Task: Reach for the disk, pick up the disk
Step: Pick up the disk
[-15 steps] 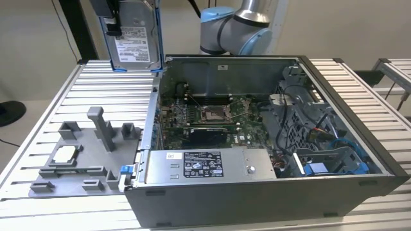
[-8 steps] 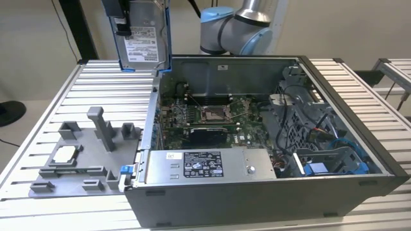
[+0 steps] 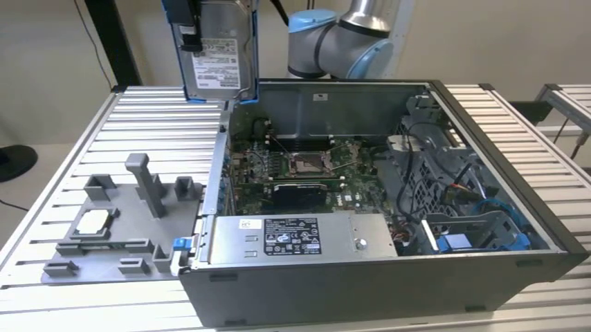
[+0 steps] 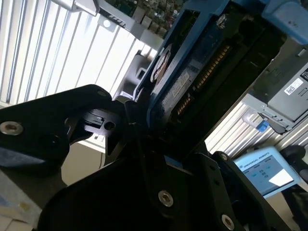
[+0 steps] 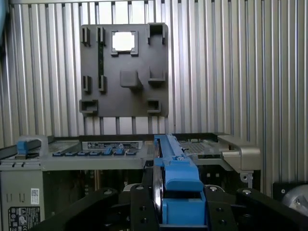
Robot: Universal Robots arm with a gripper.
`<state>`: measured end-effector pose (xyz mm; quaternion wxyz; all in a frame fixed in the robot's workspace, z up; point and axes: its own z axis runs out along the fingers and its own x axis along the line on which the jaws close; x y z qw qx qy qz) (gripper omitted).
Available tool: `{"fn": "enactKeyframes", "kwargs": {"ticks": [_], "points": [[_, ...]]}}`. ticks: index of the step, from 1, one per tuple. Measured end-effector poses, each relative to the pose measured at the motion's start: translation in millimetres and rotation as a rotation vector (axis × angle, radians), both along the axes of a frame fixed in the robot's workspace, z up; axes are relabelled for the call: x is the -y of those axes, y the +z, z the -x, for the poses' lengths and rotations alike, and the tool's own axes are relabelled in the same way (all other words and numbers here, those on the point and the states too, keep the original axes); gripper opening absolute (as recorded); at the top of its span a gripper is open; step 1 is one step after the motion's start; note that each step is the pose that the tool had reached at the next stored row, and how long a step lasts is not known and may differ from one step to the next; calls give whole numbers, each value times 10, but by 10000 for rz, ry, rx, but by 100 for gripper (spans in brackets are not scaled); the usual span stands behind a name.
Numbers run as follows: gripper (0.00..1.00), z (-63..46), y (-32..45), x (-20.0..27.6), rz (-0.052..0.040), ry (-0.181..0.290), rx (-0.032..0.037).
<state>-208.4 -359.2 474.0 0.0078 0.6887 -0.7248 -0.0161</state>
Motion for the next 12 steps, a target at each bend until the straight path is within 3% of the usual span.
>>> {"fn": "enactKeyframes", "kwargs": {"ticks": [12], "points": [[0, -229, 0, 0, 0, 1, 0]]}}
